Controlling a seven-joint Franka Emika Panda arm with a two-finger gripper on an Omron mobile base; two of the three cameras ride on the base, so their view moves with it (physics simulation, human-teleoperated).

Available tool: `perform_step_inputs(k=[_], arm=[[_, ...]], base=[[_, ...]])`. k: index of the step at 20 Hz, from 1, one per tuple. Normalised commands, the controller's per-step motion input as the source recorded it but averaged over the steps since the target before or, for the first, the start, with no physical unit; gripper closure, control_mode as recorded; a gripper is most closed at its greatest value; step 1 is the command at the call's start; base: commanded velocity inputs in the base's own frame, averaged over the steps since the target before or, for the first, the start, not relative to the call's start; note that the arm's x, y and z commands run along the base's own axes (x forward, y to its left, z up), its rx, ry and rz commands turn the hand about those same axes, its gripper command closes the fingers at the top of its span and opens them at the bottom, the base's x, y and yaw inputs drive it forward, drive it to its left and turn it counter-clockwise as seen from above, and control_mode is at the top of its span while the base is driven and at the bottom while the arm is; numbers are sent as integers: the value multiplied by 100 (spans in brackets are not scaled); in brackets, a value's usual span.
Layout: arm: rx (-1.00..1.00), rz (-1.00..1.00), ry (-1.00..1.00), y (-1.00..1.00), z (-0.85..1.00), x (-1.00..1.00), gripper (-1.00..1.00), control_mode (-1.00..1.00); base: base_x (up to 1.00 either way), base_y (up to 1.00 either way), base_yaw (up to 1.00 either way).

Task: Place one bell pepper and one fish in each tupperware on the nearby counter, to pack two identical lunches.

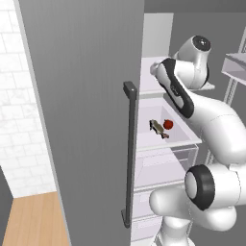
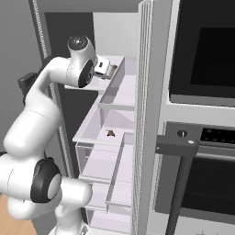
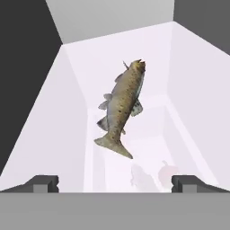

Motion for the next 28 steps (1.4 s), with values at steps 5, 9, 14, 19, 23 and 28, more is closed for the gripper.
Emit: perform_step_inputs(k=[5, 9, 14, 19, 23, 28], arm=[[0, 0, 0, 0, -12, 64, -100, -100], [0, 0, 0, -3, -11, 63, -100, -100], [0, 0, 0, -19, -12, 50, -100, -100], [-1, -1, 3, -16, -29, 30, -100, -100], [-4, -2, 1, 0, -40, 34, -100, -100], [-4, -3, 6, 0, -38, 27, 100, -100]], base=[[0, 0, 0], [0, 0, 0], [0, 0, 0], [0, 0, 0], [0, 0, 0], [0, 0, 0]])
